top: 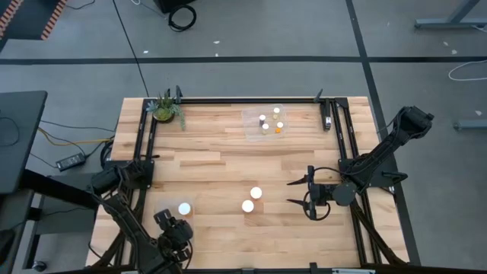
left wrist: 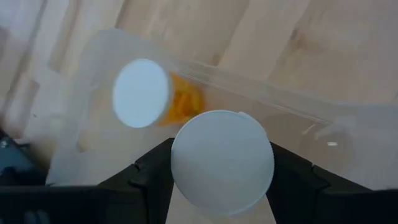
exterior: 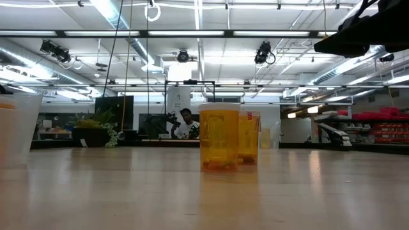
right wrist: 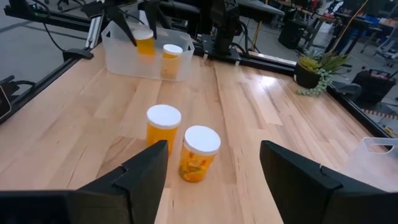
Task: Pick and place medicine bottles into bin by pill shape (circle, oval)
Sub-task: Put the big orange pill bottle into the bottom transparent bin
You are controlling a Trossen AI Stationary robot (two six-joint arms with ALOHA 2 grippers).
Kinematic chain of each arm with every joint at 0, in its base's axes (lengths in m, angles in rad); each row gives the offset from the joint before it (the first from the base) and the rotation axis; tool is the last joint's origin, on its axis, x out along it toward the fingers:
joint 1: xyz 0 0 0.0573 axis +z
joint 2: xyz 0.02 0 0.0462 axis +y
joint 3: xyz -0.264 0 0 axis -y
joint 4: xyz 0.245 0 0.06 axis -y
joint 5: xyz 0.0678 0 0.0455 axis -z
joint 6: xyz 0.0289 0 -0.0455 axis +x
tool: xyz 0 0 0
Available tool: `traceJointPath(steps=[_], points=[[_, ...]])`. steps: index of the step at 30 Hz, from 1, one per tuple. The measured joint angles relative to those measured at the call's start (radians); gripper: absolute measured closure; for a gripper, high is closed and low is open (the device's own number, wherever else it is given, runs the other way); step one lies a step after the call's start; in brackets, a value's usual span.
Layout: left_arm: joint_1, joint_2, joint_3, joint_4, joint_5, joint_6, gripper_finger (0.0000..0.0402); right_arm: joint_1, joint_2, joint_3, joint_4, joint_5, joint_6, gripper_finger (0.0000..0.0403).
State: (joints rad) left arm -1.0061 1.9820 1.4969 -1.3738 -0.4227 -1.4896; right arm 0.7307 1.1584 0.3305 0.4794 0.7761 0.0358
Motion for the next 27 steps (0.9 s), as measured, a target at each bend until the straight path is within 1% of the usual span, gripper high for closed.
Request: traceJointPath(steps=[3,8,14,21,25,27], points=[[0.000,-0.004,0.001,-0.040,-0.008,-0.018,0.0188,0.000,0.000,0.000,0.001,0.000,-0.010,0.0141],[-0.003,-0.037,0.001,-0.079,-0.028,-0.039,0.0172,-0.002,0.000,0.000,0.002,0.000,-0.018,0.0141],[-0.029,-0.053,0.001,-0.130,-0.049,-0.099,0.0188,-0.002,0.000,0.000,0.002,0.000,-0.021,0.0141],[-0.071,-0.054,0.001,-0.164,-0.048,-0.171,0.0175,-0.005,0.000,0.000,0.007,0.000,-0.032,0.0141],[-0.090,-0.055,0.001,-0.198,-0.046,-0.224,0.0186,-0.005,0.000,0.000,0.011,0.001,-0.033,0.0141],[-0.093,-0.055,0.001,-0.175,-0.046,-0.252,0.0189,-0.004,0.000,0.000,0.011,0.001,-0.033,0.0141]])
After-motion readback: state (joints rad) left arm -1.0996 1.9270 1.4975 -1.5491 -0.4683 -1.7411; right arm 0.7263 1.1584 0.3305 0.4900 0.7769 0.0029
